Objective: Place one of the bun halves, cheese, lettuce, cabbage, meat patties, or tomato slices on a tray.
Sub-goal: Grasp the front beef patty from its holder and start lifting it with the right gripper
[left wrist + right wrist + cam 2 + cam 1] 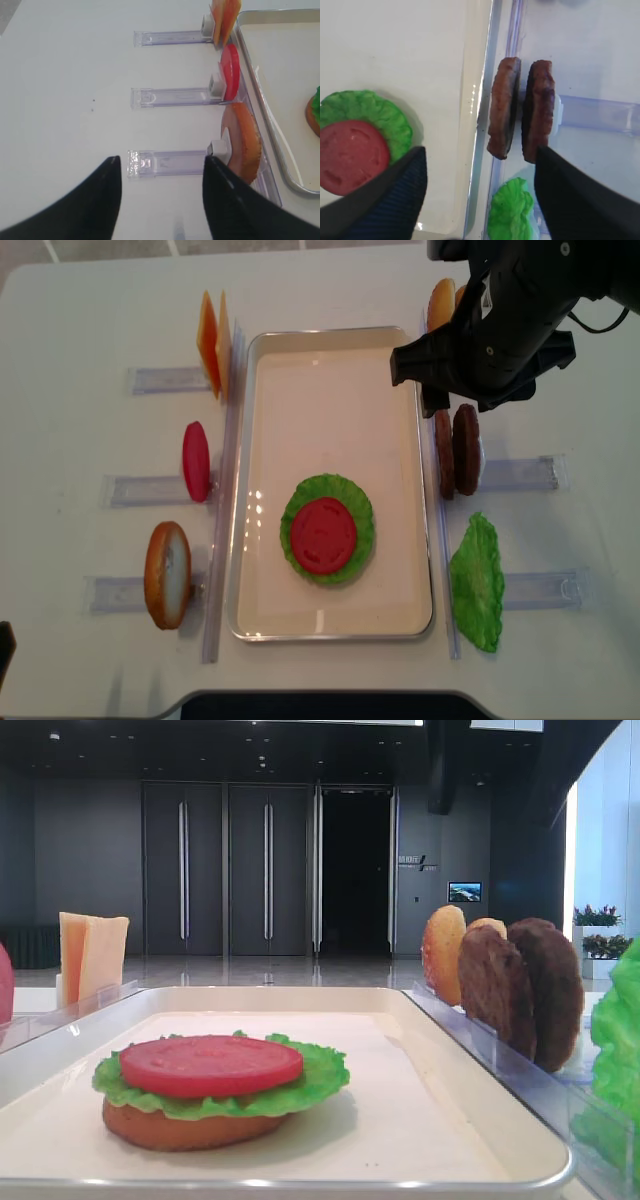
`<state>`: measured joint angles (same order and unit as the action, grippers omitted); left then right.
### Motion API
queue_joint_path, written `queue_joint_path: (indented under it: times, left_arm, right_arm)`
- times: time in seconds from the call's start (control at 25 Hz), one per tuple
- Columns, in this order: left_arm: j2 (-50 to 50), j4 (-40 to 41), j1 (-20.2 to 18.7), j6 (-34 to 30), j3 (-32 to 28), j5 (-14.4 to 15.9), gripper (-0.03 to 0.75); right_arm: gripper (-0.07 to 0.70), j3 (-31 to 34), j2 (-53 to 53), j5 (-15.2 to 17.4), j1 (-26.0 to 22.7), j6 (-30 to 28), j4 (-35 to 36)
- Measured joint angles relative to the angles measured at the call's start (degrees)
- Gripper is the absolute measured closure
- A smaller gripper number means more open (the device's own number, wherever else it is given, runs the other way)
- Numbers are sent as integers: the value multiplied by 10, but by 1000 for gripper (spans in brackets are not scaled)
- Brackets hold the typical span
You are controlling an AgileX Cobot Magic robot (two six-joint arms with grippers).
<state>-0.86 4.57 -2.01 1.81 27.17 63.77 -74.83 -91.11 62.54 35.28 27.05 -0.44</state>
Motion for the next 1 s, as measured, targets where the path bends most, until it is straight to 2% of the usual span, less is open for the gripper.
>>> queue_joint_path:
  times: [0.4, 0.84, 1.0]
  left_arm:
    - [0, 0, 0, 0, 0, 0, 317]
    - [0, 0, 0, 0, 0, 0, 327]
    - [0, 0, 0, 0, 0, 0, 334]
  right_arm:
    - [171, 0, -40, -3, 0, 2, 4]
    - [173, 0, -48, -33, -3, 2, 4]
    - [174, 0, -48, -33, -6, 2, 4]
